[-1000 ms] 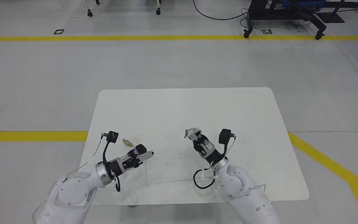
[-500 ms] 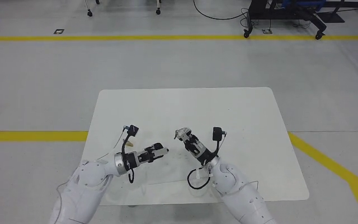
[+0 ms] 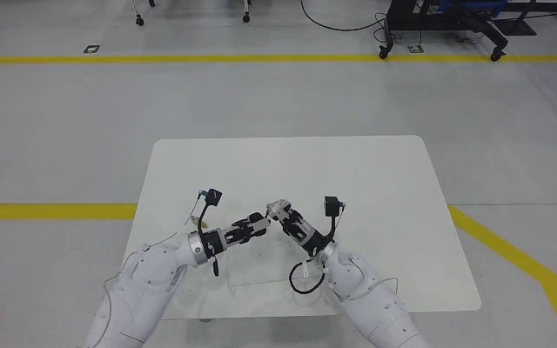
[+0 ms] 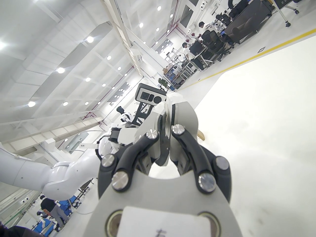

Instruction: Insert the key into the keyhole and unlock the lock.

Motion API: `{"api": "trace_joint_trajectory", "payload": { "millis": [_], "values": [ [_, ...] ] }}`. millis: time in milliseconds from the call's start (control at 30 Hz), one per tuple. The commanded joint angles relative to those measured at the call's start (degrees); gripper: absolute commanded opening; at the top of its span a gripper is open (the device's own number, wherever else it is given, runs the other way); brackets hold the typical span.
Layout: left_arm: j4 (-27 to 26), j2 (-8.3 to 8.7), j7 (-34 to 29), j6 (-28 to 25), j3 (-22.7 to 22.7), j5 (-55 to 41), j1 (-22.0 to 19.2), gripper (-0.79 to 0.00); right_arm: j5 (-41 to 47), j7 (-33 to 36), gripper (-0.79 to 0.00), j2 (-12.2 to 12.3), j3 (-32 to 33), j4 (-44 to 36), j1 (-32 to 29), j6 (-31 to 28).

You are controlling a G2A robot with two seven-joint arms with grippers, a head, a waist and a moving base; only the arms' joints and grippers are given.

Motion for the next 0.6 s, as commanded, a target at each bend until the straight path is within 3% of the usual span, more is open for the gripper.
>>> {"api": "trace_joint_trajectory", "payload": {
  "millis": [0,333,400,500,567],
  "values": [
    [0.5,-0.05,0.2,0.2,0.1,-0.4,-0.4,-0.477,0.2,0.4,-0.785,-0.1,0.1,0.2,0.1,-0.1],
    [3.7,-0.42,-0.4,0.8,1.4,-2.0,-2.7,-0.529,0.4,2.4,-0.785,-0.6,0.0,1.1,0.7,-0.3],
    [4.0,-0.47,-0.5,0.8,1.7,-1.9,-3.1,-0.597,0.6,2.6,-0.785,-0.7,-0.1,1.4,0.9,-0.1],
    [4.4,-0.5,-0.4,0.7,1.9,-1.7,-3.4,-0.785,0.8,2.7,-0.785,-0.9,0.1,1.9,1.1,-0.2],
    [4.6,-0.5,-0.3,0.6,1.9,-1.7,-3.5,-0.785,0.9,2.7,-0.785,-0.9,0.3,2.2,1.2,-0.4]
  ]
}}
